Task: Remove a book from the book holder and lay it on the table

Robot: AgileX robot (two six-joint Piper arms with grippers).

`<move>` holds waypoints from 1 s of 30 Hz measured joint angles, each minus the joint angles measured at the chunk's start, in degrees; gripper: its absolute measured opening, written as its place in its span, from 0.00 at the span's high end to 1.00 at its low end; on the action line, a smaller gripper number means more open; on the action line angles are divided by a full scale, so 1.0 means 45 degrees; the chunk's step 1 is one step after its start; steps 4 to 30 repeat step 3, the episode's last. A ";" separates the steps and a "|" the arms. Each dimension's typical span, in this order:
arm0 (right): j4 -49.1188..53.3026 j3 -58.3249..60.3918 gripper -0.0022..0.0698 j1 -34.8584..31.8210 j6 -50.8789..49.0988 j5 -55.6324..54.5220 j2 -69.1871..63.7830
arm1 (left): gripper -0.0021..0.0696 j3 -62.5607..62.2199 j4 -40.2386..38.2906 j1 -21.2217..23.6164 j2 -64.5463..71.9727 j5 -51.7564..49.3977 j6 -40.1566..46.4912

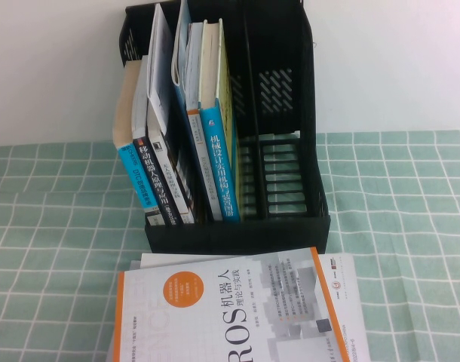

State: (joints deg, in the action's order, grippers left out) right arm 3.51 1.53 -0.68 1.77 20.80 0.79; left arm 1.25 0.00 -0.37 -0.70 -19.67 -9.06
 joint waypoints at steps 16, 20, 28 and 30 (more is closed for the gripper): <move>0.0000 0.0000 0.97 0.0006 0.0000 0.0000 0.0000 | 0.98 0.0000 0.0000 0.0000 0.0000 0.0000 0.0000; 0.0000 0.0000 0.97 0.0006 0.0000 0.0000 0.0000 | 0.98 0.0000 0.0000 0.0000 0.0000 0.0000 0.0000; 0.0000 0.0000 0.97 0.0006 0.0000 0.0000 0.0000 | 0.98 0.0000 0.0000 0.0000 0.0000 0.0000 0.0000; 0.0000 0.0000 0.97 0.0006 0.0000 0.0000 0.0000 | 0.98 0.0000 0.0000 0.0000 0.0000 0.0000 0.0000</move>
